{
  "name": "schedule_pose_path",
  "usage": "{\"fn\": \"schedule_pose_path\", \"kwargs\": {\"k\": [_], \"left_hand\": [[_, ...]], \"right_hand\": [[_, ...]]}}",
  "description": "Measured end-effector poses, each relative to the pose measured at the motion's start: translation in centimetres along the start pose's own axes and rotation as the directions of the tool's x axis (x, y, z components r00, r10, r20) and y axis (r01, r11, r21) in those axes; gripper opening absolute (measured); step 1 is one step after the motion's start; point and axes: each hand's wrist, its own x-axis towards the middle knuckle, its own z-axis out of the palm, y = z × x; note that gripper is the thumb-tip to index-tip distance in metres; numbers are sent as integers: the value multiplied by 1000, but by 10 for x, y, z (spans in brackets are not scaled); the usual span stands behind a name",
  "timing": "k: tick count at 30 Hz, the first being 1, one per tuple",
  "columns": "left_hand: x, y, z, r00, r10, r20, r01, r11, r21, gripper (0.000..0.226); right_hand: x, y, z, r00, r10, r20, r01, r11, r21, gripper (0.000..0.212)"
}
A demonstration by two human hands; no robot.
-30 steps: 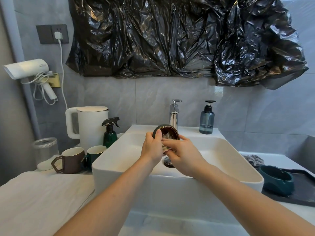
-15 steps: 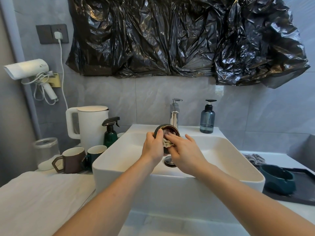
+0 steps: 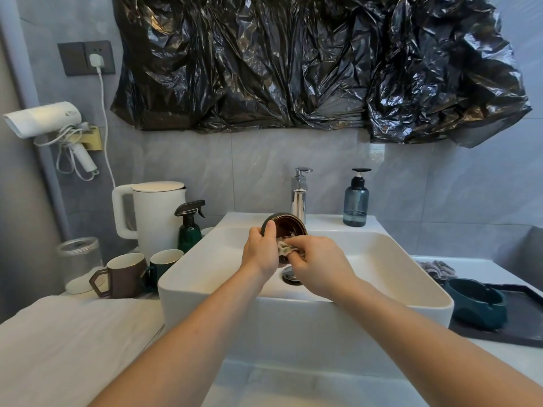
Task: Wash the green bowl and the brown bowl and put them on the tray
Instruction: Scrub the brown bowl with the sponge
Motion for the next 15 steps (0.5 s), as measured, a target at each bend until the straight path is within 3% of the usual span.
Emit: {"fn": "schedule_pose_path", "kwargs": {"k": [4, 8, 12, 15], "left_hand": [[1, -3, 2, 998, 1, 60, 2, 999, -40, 56], [12, -14, 3, 998, 23, 60, -20, 999, -49, 75], [-3, 2, 1, 999, 50, 13, -49, 995, -82, 59], [-5, 7, -1, 997, 34, -63, -40, 994, -97, 38]], "right_hand": [[0, 1, -1, 999, 19, 30, -18, 999, -29, 48], [4, 5, 2, 997, -68, 40, 67, 998, 9, 58], [6, 6, 5, 989, -146, 39, 144, 988, 57, 62], [7, 3, 8, 986, -160, 44, 155, 983, 97, 52]]}}
